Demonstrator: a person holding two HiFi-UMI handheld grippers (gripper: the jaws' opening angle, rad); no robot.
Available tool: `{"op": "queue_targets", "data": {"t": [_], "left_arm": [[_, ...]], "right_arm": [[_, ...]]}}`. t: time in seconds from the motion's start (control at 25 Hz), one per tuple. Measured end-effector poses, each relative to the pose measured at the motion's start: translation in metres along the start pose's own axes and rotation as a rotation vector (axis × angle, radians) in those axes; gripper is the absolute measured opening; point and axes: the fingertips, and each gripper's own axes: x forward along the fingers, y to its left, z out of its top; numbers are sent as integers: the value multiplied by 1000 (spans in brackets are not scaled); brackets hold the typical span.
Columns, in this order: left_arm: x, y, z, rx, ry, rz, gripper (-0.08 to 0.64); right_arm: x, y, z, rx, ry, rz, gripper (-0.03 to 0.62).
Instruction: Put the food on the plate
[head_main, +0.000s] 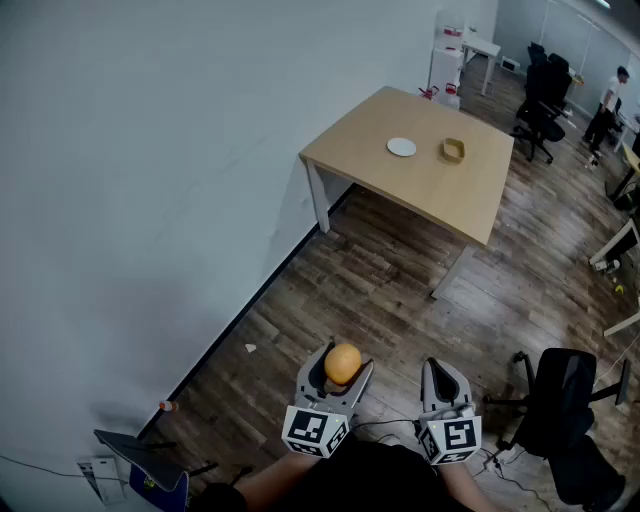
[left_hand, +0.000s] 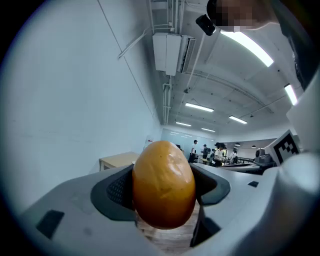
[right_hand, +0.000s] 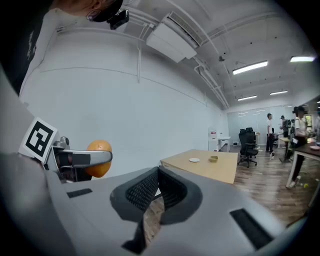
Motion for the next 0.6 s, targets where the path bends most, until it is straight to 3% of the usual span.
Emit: {"op": "queue_targets", "data": {"t": [0.32,0.6], "left_arm": [[6,104,22,19,4,-3,321],[11,144,28,38,0,-14,321]], "right_arm": [[75,43,20,-17,-16,-53,60],[98,44,13,12,32,-101,60]]}}
